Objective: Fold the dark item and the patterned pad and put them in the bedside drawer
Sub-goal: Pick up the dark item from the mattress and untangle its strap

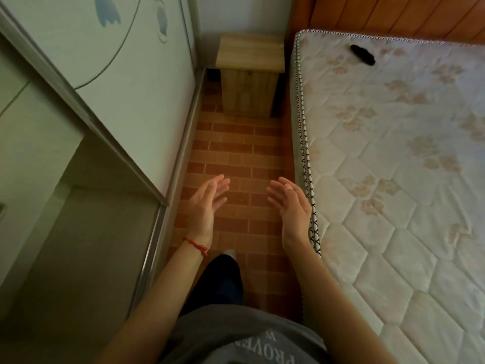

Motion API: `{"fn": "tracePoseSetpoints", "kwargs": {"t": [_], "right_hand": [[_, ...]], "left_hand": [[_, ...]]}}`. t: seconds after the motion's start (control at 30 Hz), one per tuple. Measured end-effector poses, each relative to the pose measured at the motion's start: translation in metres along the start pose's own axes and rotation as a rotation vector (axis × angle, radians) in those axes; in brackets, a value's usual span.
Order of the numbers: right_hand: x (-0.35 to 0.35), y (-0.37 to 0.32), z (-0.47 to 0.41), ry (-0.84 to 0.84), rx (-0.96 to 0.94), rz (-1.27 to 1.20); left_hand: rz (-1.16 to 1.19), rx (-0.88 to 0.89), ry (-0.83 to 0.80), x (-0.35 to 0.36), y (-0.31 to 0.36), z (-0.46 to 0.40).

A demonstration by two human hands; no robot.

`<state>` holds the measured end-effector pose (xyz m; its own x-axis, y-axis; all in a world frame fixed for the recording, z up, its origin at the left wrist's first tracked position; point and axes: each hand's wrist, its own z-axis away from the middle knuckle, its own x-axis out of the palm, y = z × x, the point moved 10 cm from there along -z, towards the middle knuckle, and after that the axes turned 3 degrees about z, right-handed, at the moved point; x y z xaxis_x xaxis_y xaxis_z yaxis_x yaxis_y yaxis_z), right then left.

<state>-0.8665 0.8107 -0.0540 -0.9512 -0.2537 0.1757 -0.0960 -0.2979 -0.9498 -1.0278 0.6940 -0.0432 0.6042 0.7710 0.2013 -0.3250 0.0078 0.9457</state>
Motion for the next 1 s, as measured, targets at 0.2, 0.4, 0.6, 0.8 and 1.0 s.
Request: {"fn": "tracePoseSetpoints", "kwargs": {"t": [0.2,0.4,0.6,0.8,1.0], "right_hand": [[0.040,-0.027,-0.078,0.043,-0.026,-0.006],[0.072,-0.046,-0.147,0.070,-0.024,-0.019],[0.080,-0.056,-0.220,0.122,-0.010,-0.031],[0.086,-0.074,-0.312,0.112,-0.008,-0.060],[0.092,-0.109,-0.405,0.071,-0.002,-0.088]], "left_hand": [[-0.026,0.015,-0.064,0.022,0.035,-0.098],[-0.049,0.002,-0.098,0.045,0.052,-0.178],[-0.055,-0.043,-0.110,0.078,0.049,-0.246],[-0.041,-0.024,-0.105,0.129,0.055,-0.326],[-0.057,-0.011,-0.110,0.188,0.074,-0.398]]}}
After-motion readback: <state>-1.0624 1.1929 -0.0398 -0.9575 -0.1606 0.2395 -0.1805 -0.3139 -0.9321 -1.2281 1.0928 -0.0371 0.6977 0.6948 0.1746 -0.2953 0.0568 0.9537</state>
